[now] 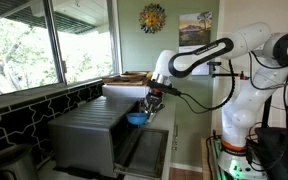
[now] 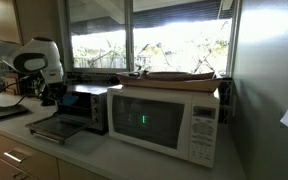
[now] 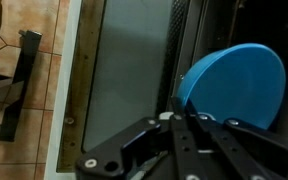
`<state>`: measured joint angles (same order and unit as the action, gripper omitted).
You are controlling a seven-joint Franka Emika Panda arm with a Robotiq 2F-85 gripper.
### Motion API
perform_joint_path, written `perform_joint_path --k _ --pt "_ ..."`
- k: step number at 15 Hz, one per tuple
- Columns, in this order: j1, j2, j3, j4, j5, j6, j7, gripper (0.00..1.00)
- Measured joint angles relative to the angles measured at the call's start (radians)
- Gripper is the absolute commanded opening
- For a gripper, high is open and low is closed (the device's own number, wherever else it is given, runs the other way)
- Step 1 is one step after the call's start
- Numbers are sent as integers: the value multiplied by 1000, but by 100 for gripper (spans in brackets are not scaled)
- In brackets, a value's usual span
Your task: Open the oven door then put the blue bowl in it then close it
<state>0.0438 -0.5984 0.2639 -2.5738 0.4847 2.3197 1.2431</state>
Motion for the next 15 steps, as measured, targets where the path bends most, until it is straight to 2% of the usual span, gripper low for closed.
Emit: perform_joint_path --k 4,15 --pt "0 58 12 0 -45 43 39 1" --pt "0 161 35 3 -169 280 110 1"
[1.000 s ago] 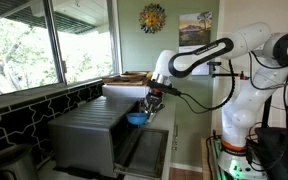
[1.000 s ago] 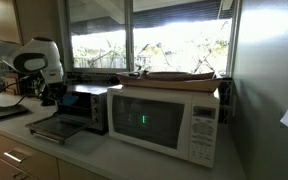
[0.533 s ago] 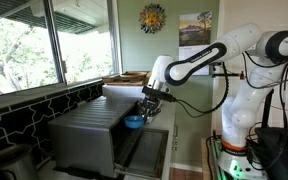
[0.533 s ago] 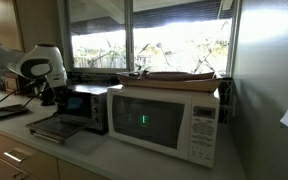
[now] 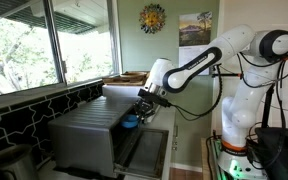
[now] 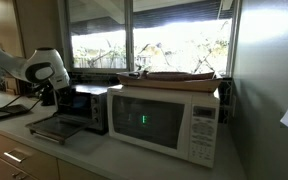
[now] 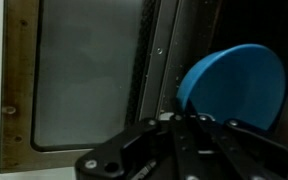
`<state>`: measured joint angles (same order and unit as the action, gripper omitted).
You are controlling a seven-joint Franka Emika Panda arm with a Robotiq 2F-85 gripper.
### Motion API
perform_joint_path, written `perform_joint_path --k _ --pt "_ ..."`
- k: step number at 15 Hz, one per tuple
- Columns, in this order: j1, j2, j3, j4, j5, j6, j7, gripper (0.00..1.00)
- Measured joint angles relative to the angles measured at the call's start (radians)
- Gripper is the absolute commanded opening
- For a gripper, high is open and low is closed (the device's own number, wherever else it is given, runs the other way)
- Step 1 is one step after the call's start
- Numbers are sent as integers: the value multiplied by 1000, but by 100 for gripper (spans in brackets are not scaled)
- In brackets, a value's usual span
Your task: Open the oven door then put the blue bowl in it then close it
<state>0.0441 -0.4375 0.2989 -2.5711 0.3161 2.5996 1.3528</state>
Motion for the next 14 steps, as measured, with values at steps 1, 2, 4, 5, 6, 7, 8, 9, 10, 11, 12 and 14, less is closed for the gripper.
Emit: perform_joint_path --k 1,2,4,5,6,7,8,9,10,11,12,14 --pt "0 8 2 1 -8 20 3 1" --pt "0 16 3 2 -16 37 5 1" --pt "0 31 4 3 -33 64 11 1" --pt "0 38 5 4 -39 76 14 1" --pt "0 45 6 5 -44 88 18 1" --pt "0 53 6 6 -48 99 22 1" --pt "0 56 7 6 -51 107 27 1" --pt "0 56 8 6 -53 109 34 2" --pt "1 56 8 6 -53 109 40 4" --pt "1 56 8 6 -53 110 44 6" --pt "1 56 9 5 -53 111 48 23" --pt "2 57 9 5 -53 114 60 33"
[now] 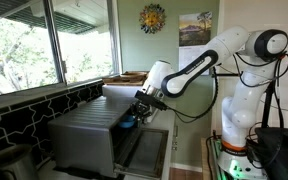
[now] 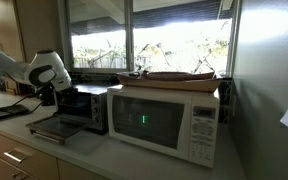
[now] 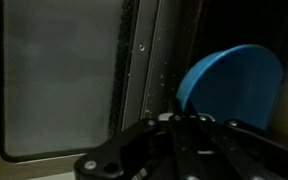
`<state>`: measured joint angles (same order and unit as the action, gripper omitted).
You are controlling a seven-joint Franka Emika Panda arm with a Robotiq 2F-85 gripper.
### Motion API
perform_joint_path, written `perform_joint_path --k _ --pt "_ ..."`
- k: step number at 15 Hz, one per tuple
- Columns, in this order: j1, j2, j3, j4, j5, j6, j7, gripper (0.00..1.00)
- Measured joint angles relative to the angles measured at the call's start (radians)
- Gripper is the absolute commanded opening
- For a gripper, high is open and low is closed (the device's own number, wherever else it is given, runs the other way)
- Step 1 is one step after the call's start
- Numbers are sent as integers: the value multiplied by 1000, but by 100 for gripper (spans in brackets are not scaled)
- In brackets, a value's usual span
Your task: Open the oven door then put the blue bowl in it then close it
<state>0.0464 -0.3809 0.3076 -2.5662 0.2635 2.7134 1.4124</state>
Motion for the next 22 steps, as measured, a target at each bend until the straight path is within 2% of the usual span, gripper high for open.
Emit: perform_joint_path --k 9,10,13,18,22 --pt "19 -4 -10 -34 6 1 30 96" --pt "23 -6 -13 -39 7 1 30 99" --pt "36 -9 -19 -68 8 40 29 100" --pt "56 -9 -22 -125 8 180 18 100" --pt "57 -8 -22 -130 8 184 18 100"
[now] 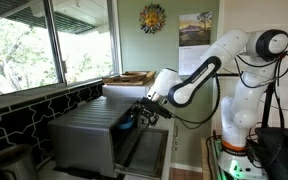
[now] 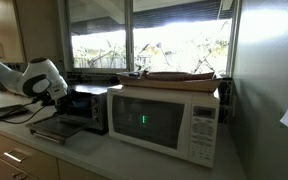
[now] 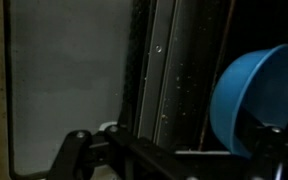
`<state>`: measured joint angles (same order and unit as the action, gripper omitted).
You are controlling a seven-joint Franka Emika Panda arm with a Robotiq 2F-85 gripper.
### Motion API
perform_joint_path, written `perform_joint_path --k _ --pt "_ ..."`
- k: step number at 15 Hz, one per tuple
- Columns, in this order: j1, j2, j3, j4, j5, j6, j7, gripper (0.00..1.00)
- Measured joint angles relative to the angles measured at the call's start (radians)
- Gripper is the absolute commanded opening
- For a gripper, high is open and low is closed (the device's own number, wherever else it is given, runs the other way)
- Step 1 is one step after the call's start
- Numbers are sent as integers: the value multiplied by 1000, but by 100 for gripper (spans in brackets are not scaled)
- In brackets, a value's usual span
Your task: Open the oven door then put the blue bowl in it then close it
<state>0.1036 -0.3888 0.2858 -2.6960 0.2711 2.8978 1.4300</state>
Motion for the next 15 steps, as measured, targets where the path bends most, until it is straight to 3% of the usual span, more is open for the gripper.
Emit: perform_joint_path --k 3,10,15 --pt "3 0 0 -3 -1 10 -20 100" --pt "8 -3 0 -18 -48 66 -232 100" --pt "-41 -17 30 -40 -123 172 -315 100"
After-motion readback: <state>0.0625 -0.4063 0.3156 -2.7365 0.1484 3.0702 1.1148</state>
